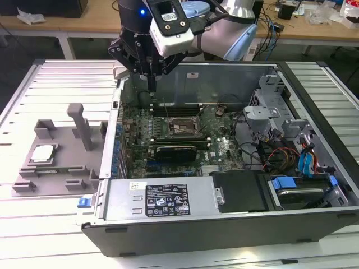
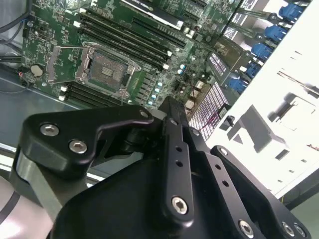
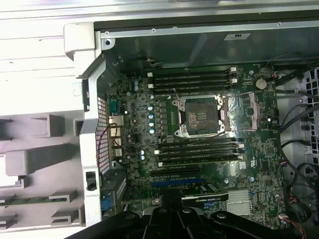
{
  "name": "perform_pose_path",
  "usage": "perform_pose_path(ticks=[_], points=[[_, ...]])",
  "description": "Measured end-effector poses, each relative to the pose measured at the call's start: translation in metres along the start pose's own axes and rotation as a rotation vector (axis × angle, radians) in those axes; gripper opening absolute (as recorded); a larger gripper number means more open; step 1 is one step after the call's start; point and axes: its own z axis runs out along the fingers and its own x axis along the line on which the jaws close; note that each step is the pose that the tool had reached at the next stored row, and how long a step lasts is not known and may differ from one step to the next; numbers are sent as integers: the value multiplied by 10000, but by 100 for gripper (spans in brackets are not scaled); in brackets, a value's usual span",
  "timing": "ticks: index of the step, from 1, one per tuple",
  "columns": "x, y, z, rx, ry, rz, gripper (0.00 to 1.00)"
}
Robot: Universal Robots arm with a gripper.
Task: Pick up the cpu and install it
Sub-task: 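Reach for the cpu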
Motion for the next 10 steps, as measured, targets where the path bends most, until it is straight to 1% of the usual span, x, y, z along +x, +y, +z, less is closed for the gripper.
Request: perform_pose_path(ticks=[4,10], points=[[25,-2,-1,0,0,0,11],[114,-9,-3,0,0,-1,11]])
